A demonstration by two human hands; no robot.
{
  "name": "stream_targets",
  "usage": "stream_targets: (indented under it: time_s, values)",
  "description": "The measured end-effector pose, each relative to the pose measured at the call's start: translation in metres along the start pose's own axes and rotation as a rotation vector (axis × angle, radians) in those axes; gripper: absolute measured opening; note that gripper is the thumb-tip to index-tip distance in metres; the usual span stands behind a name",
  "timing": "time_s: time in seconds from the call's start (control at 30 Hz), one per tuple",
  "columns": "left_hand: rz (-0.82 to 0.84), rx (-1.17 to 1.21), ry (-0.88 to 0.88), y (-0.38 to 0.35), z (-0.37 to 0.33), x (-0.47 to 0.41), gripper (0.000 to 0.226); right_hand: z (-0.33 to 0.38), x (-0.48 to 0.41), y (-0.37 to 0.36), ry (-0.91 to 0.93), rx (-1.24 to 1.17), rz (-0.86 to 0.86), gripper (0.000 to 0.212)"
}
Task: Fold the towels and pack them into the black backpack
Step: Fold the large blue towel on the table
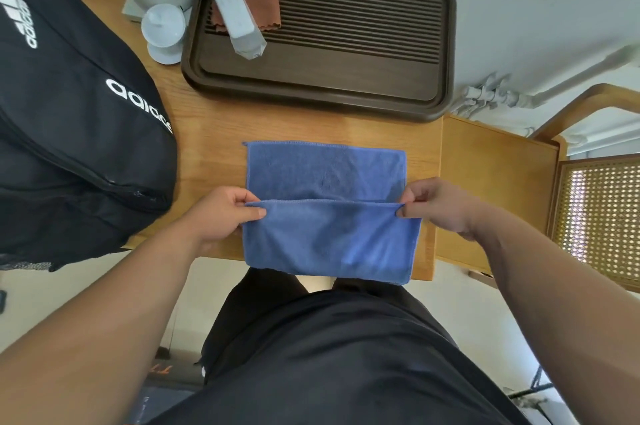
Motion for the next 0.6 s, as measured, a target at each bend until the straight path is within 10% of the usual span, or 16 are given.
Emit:
stream_targets:
  time_s: [0.2, 0.37, 0.6]
  values:
    - [0.035, 0.338, 0.032, 0.01, -0.037, -0.004, 0.014, 0.027, -0.002, 0.013, -0.086, -0.691, 0.044, 0.02]
    - [-0.374, 0.068, -0.045, 0.019, -0.051, -0.05, 0.005, 0.008, -0.049, 0.022, -0.197, -0.352, -0.427, 0.018]
    - [-0.495, -0.132, -0.12, 0.022, -0.059, -0.073, 0.014, 0.004, -0.059, 0.022, -0.165, -0.122, -0.569, 0.013]
Point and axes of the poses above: each hand's wrist, its own x-axis away from the middle knuckle, its own y-axis out of the back of the hand, z = x × y, the point moved 8 cm from there along -x, towards the middle knuckle, and after that the axes turned 4 degrees about -z, right-handed, at the moved point
